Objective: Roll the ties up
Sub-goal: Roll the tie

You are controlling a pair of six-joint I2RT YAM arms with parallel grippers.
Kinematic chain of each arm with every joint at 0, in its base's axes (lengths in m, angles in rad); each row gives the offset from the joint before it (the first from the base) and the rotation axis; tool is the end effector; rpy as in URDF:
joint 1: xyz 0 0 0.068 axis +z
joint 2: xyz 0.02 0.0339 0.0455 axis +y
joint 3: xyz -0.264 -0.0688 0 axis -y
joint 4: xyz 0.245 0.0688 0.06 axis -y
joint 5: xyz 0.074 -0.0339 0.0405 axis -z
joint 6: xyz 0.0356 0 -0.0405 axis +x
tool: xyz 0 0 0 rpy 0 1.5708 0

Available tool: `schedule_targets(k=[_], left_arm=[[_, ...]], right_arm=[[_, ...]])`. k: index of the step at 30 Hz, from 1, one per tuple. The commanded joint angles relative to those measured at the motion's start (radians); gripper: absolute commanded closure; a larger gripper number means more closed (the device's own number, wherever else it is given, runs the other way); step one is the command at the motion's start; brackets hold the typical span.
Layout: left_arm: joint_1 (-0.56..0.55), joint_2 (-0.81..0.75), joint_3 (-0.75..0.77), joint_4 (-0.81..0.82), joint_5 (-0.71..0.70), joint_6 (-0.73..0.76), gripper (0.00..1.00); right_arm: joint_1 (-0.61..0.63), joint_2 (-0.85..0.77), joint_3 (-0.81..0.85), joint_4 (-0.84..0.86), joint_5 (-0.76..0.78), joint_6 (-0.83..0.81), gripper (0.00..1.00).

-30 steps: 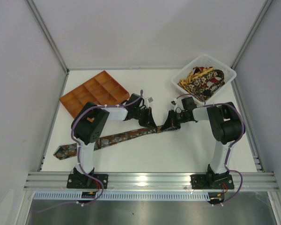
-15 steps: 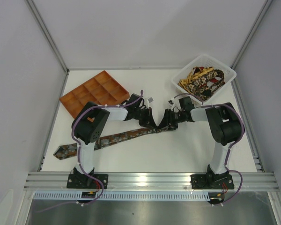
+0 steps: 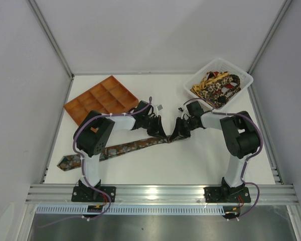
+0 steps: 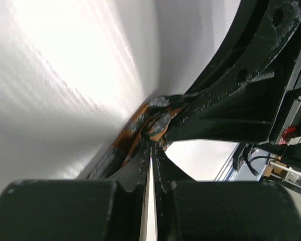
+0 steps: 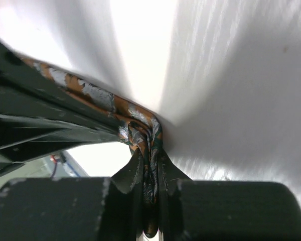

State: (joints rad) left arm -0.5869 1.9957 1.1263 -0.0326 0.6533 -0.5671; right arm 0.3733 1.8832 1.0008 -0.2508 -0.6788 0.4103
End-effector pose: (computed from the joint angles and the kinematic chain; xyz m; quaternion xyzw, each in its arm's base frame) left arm 0.3179 -0.2374 0.1253 0.1142 0.8936 -0.4236 0.0952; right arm 0.3142 0.1471 0.1215 -0.0552 0.9217 0.3785 0.0651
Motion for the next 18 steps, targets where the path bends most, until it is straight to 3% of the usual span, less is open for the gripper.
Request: schedule_targets(k=[1,18], left_arm=[[-0.002,-0.103,-0.014,-0.055,-0.057,0.042,0.91],[-0.048,-0.049,-0.121,0.057,-0.055,-0.007,0.90]], right_arm=[[0.018,-0.045,0.024,-0.171,0.156,-0.044,1.00],[0.108,-0.137,0.131,-0.505,0.478,-0.058,1.00]])
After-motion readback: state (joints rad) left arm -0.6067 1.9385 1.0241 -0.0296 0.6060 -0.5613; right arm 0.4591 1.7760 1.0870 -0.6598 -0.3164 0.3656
